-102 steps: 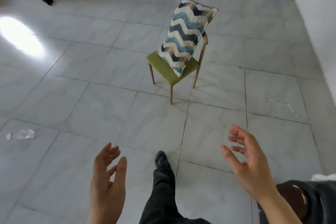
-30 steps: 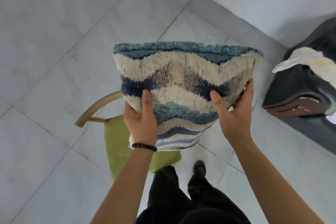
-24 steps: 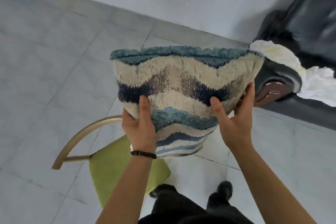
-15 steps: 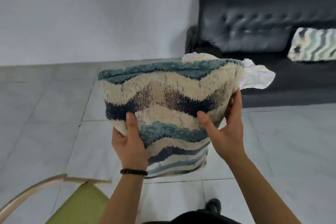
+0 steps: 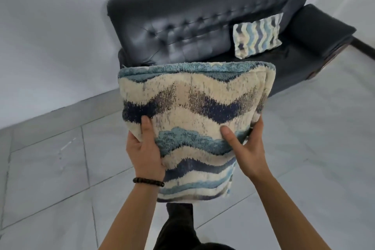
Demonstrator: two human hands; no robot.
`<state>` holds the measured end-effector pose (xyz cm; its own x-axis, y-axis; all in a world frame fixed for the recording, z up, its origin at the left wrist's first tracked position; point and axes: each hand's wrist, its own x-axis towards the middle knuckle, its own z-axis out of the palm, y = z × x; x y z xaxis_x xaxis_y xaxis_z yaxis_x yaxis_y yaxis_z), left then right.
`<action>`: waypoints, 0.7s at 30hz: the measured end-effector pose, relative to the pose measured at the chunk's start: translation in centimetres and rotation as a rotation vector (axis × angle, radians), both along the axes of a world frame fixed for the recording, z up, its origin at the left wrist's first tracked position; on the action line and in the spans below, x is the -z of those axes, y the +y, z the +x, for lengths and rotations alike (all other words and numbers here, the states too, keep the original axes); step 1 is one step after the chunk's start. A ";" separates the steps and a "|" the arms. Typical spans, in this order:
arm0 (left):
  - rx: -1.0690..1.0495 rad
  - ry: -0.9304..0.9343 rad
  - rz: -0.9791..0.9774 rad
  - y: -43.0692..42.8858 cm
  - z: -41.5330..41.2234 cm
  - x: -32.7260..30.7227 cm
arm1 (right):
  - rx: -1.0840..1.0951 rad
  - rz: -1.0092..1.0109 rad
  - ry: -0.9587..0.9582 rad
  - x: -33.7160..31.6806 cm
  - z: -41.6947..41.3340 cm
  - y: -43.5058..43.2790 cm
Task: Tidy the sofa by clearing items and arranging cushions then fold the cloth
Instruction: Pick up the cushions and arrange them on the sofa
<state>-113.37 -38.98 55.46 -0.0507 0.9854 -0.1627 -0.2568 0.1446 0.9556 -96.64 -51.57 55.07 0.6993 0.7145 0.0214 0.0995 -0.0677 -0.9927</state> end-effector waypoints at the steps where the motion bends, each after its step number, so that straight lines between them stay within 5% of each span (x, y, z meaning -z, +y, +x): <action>1: 0.007 -0.029 -0.022 2.1 2.0 0.6 | 0.000 -0.013 -0.008 0.4 1.6 1.6; 12: 0.188 -0.048 -0.078 22.3 24.1 -2.8 | 0.158 -0.118 0.024 -0.7 20.7 17.8; 21: 0.237 -0.165 -0.222 32.9 41.5 -0.9 | 0.130 -0.290 0.127 8.4 39.0 24.9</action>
